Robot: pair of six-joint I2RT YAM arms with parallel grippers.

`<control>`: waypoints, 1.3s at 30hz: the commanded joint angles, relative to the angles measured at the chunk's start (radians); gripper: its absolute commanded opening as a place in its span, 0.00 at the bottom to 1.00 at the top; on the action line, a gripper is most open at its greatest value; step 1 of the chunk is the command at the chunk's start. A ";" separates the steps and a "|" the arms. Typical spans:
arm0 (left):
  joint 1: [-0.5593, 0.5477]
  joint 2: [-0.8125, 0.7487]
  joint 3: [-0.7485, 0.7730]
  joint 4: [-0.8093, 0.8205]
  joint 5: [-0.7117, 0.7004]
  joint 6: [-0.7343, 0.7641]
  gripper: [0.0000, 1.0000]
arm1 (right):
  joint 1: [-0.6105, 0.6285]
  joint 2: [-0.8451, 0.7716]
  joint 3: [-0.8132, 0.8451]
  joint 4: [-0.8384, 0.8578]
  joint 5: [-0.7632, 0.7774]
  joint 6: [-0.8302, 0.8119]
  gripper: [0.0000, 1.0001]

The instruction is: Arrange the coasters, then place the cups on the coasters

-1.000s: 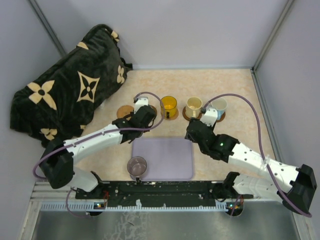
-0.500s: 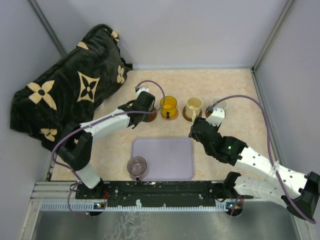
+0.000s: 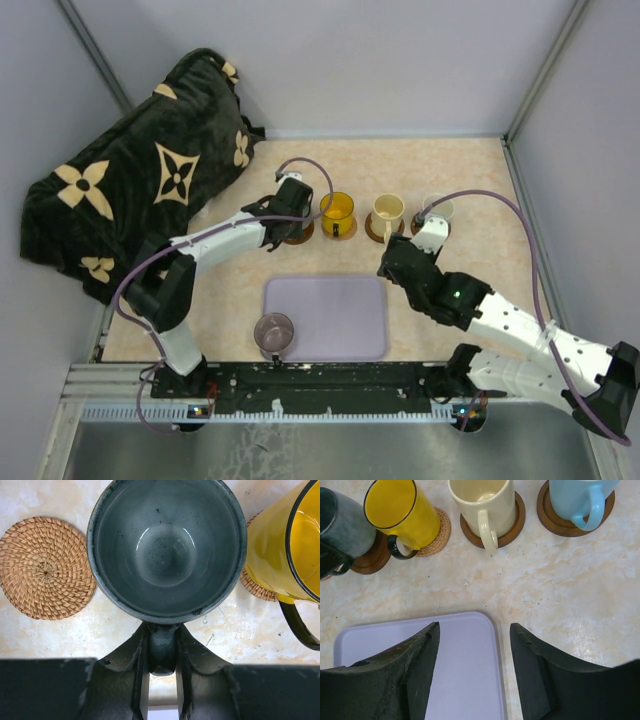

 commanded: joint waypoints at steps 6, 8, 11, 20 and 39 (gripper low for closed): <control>0.009 -0.012 0.048 0.029 -0.010 -0.050 0.00 | 0.000 0.021 0.015 0.028 0.014 0.026 0.59; 0.009 -0.018 0.040 0.025 -0.012 -0.055 0.00 | -0.001 0.017 0.015 0.027 0.016 0.026 0.59; 0.009 -0.028 0.029 0.021 -0.014 -0.060 0.00 | -0.001 0.014 0.013 0.027 0.016 0.026 0.59; 0.009 -0.044 0.014 0.019 -0.028 -0.062 0.00 | 0.000 0.013 0.010 0.029 0.000 0.033 0.59; 0.009 -0.050 -0.004 0.005 -0.024 -0.091 0.00 | -0.001 0.021 0.009 0.036 -0.011 0.039 0.59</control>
